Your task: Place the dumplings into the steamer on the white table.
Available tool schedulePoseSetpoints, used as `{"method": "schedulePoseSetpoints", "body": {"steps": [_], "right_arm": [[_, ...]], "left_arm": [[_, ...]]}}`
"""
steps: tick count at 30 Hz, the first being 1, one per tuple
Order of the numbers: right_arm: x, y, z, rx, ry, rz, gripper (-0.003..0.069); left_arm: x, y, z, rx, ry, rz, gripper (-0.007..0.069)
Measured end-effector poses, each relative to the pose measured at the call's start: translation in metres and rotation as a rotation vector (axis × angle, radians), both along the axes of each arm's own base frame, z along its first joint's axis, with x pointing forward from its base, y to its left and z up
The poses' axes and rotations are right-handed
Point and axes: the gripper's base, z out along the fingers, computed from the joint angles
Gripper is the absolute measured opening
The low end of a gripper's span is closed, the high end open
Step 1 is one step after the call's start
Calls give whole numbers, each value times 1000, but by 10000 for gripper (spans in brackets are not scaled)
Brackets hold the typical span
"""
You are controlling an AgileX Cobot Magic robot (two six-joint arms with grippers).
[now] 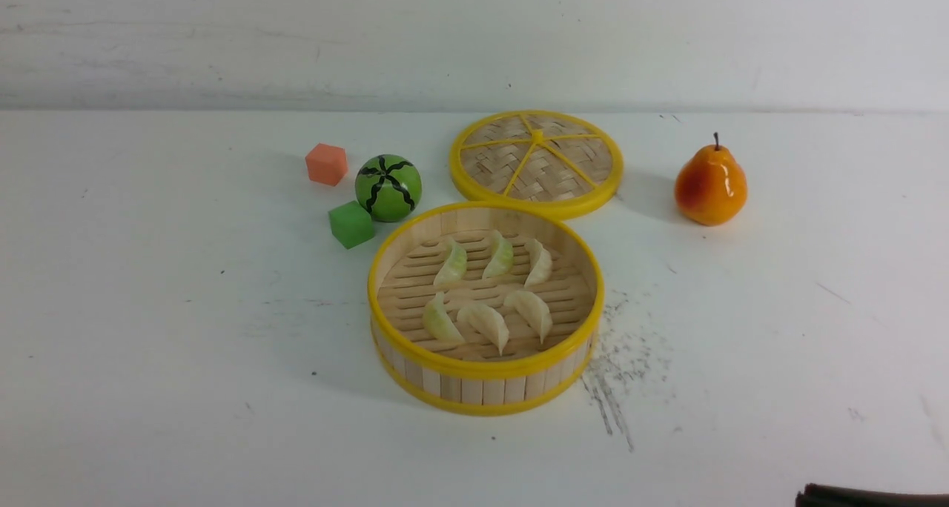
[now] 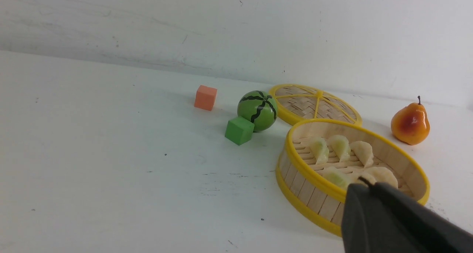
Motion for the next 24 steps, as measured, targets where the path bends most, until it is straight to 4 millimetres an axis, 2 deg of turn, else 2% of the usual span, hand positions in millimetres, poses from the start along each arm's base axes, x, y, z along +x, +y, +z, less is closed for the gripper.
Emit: {"method": "schedulePoseSetpoints", "body": {"steps": [8,12,15,19,21,24], "right_arm": [[-3,-35,-38,2,-200,-331,0],[-4,-45,-62,-9,-235,-439,0],[-6,-50,-77,-31,-273,-475,0],[-11,-50,-80,-252,-440,-430,0],[-11,-49,-85,-310,-426,-419,-1],[-10,-55,-90,-292,-342,-498,-6]], "left_arm": [[0,1,-1,5,14,9,-11],[0,1,-2,5,16,10,-11],[0,1,-2,5,16,10,-11],[0,1,-2,5,16,10,-11],[0,1,-2,5,16,10,-11],[0,1,-2,6,17,10,-11]]}}
